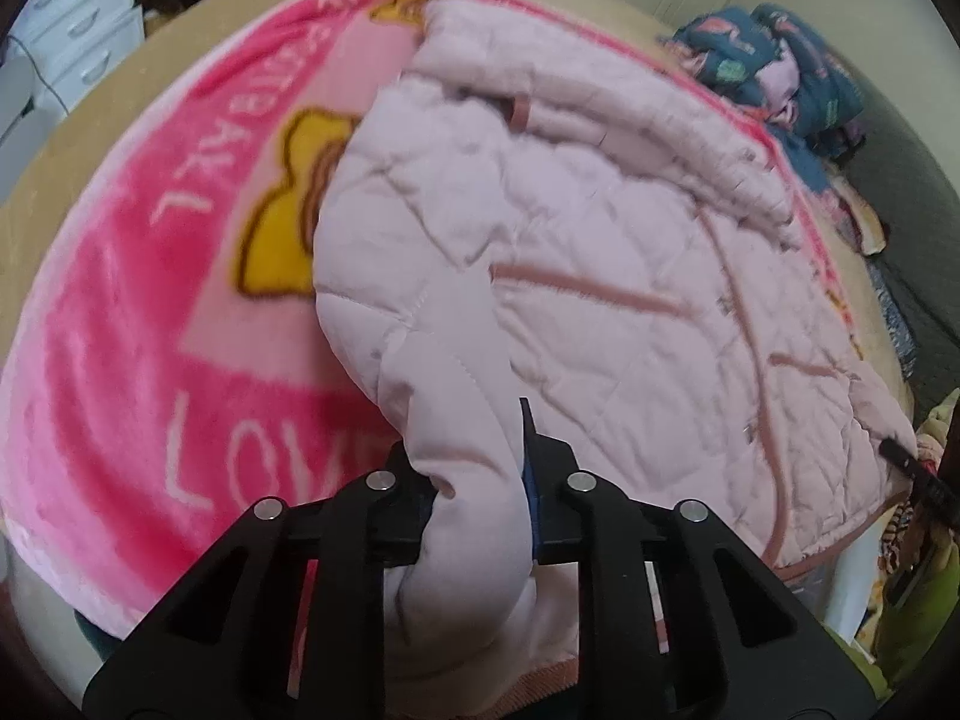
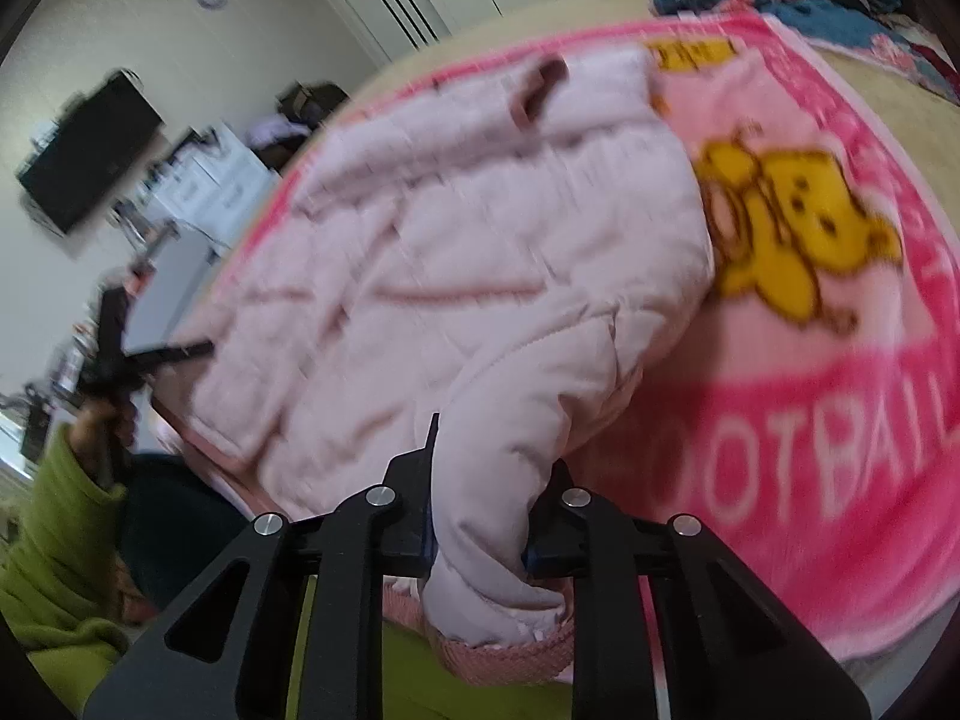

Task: Fold large clothes
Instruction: 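Lift the hem with both grippers and fold it up toward the collar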

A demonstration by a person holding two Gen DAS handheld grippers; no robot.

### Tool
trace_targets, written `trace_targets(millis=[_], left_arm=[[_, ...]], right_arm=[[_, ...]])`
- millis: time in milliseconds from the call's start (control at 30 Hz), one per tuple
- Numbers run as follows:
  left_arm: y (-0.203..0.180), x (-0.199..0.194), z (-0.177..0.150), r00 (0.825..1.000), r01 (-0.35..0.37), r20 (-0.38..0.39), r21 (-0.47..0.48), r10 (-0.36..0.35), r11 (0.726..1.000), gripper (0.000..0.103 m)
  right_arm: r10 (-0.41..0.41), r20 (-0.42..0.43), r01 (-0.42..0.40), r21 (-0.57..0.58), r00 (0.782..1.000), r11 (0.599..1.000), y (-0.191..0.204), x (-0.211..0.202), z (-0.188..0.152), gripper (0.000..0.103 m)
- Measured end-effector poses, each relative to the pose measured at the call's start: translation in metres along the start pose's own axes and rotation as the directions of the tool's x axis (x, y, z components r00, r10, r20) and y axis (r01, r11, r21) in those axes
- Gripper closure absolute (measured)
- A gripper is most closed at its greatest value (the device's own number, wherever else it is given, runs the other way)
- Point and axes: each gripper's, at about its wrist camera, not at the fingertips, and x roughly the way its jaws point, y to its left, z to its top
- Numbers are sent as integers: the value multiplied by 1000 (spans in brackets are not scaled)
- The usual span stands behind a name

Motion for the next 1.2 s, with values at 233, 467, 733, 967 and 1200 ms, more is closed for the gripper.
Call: trace_targets(millis=[233,467,733,967,1200], left_arm=[[-18,-24,11,995,-12,104,38,8,999,92],[-23,-38,25,985,-19,170,36,13,999,92],[-23,-49,44,978,14,210,17,-18,1000,92],[-27,-57,68,972,14,233,12,-16,1000,92],[-28,-64,101,966,19,259,5,-20,1000,92]], right_arm=[[69,121,-64,-43,990,997,12,-15,43,86],[82,183,-76,-43,980,996,14,-21,65,86],[84,241,-81,-24,967,996,8,-25,79,86],[87,297,-88,-9,951,996,1,-29,96,87],[89,348,-96,3,933,995,-4,-30,122,87]])
